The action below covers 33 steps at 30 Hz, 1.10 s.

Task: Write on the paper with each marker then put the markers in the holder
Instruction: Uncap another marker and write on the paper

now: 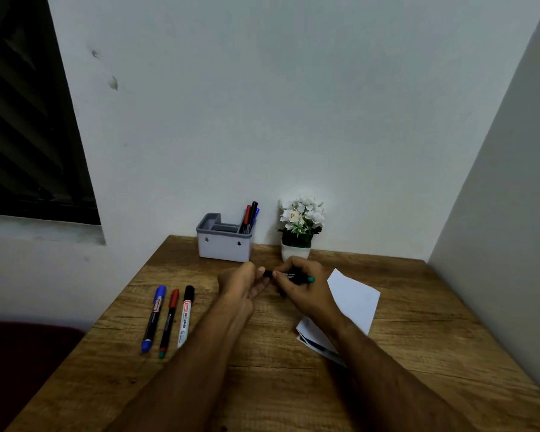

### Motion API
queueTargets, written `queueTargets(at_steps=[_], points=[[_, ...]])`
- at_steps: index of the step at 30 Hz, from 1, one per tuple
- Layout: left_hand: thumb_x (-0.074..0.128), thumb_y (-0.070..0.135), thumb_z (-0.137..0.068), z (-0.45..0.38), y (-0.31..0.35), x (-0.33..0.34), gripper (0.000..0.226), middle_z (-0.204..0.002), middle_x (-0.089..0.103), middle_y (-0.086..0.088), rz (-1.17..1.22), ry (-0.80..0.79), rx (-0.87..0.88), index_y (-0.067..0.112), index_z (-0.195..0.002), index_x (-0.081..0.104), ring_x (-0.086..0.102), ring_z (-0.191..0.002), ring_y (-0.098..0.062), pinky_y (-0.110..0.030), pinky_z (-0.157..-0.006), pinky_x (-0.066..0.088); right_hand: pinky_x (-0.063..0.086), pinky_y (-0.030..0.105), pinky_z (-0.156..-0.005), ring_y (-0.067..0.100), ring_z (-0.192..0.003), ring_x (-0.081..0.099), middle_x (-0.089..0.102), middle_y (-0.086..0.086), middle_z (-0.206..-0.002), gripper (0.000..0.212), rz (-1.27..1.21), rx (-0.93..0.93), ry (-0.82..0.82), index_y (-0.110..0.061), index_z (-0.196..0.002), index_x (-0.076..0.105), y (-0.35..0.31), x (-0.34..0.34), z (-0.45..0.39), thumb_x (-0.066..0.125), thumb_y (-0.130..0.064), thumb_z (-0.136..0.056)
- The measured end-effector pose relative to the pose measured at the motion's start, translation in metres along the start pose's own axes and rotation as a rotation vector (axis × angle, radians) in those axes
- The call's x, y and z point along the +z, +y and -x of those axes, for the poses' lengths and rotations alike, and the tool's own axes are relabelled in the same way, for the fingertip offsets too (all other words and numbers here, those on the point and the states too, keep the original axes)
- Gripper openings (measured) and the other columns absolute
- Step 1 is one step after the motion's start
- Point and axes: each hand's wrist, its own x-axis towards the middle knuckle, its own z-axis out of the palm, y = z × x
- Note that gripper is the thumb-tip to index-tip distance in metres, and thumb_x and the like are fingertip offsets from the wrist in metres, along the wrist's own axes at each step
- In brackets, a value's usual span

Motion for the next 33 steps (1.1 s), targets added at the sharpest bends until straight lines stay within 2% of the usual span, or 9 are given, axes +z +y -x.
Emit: queueTargets(at_steps=[6,10,12,15,18,20,28,31,33], points=[[0.056,-0.021,-0.083,-0.005,0.01,-0.002,0.02,-0.091,0.067,-0.018,0.038,-0.009,0.045,-0.004,-0.091,0.064,0.067,-0.074,-0.026,-0.028,-0.051,0.058,0.063,0.035,-0.067,0.013,-0.075,0.074,0.078,-0.001,-0.089,0.011,0.046,-0.031,0.01,-0.012,-0.099,0.078,0.0,0.015,-0.011,0.08,-0.014,-0.089],[0.066,-0.015,-0.082,-0.011,0.026,-0.01,0.029,-0.096,0.071,-0.015,-0.015,0.093,0.261,0.002,-0.106,0.066,0.071,-0.08,-0.022,-0.032,-0.069,0.061,0.054,0.014,-0.076,-0.002,-0.085,0.07,0.077,-0.01,-0.099,0.029,0.215,-0.036,-0.046,-0.018,-0.113,0.077,0.004,0.016,-0.015,0.082,-0.012,-0.085],[0.069,-0.013,-0.081,-0.016,0.038,-0.012,0.033,-0.099,0.071,-0.014,-0.076,0.105,0.399,0.005,-0.109,0.064,0.073,-0.082,-0.021,-0.033,-0.073,0.062,0.048,0.01,-0.075,-0.002,-0.084,0.066,0.075,-0.011,-0.1,0.029,0.366,-0.008,-0.085,-0.019,-0.116,0.077,0.004,0.015,-0.019,0.079,-0.013,-0.087],[0.074,-0.011,-0.077,-0.021,0.059,-0.008,0.037,-0.096,0.072,-0.009,-0.231,0.111,0.656,0.008,-0.108,0.065,0.072,-0.081,-0.016,-0.029,-0.073,0.061,0.052,0.02,-0.073,0.007,-0.082,0.065,0.074,-0.005,-0.098,0.024,0.6,0.007,-0.178,-0.018,-0.115,0.075,0.001,0.016,-0.026,0.069,-0.015,-0.093],[0.076,-0.008,-0.076,-0.026,0.08,0.003,0.04,-0.09,0.071,-0.003,-0.405,0.129,0.885,0.009,-0.111,0.066,0.068,-0.073,-0.006,-0.009,-0.059,0.052,0.059,0.034,-0.081,0.016,-0.09,0.067,0.074,0.003,-0.104,0.023,0.721,-0.008,-0.258,-0.014,-0.114,0.073,0.0,0.02,-0.034,0.062,-0.014,-0.093],[0.075,-0.007,-0.078,-0.033,0.092,0.013,0.039,-0.089,0.069,0.0,-0.459,0.119,0.974,0.01,-0.112,0.067,0.065,-0.071,-0.001,-0.006,-0.057,0.049,0.058,0.037,-0.082,0.021,-0.092,0.067,0.073,0.006,-0.104,0.022,0.738,-0.029,-0.287,-0.01,-0.11,0.072,0.001,0.023,-0.037,0.06,-0.013,-0.093],[0.068,-0.009,-0.083,-0.072,0.107,0.047,0.037,-0.093,0.071,-0.001,-0.649,0.107,1.167,0.013,-0.114,0.068,0.062,-0.071,0.006,-0.014,-0.068,0.056,0.059,0.041,-0.077,0.021,-0.082,0.066,0.073,0.007,-0.092,0.017,0.718,-0.061,-0.331,-0.011,-0.1,0.071,0.02,0.026,-0.044,0.057,-0.015,-0.092],[0.063,-0.008,-0.088,-0.084,0.102,0.054,0.038,-0.094,0.07,0.0,-0.728,0.119,1.221,0.012,-0.119,0.067,0.058,-0.07,0.014,0.0,-0.066,0.045,0.059,0.044,-0.076,0.021,-0.078,0.065,0.071,0.005,-0.087,0.015,0.711,-0.057,-0.338,-0.013,-0.094,0.069,0.028,0.025,-0.046,0.055,-0.019,-0.091],[0.061,-0.008,-0.09,-0.089,0.099,0.057,0.037,-0.093,0.069,-0.001,-0.743,0.122,1.228,0.01,-0.121,0.067,0.059,-0.07,0.009,0.004,-0.064,0.04,0.059,0.044,-0.075,0.02,-0.078,0.065,0.071,0.004,-0.087,0.015,0.701,-0.057,-0.339,-0.015,-0.093,0.068,0.03,0.025,-0.047,0.054,-0.02,-0.092]])
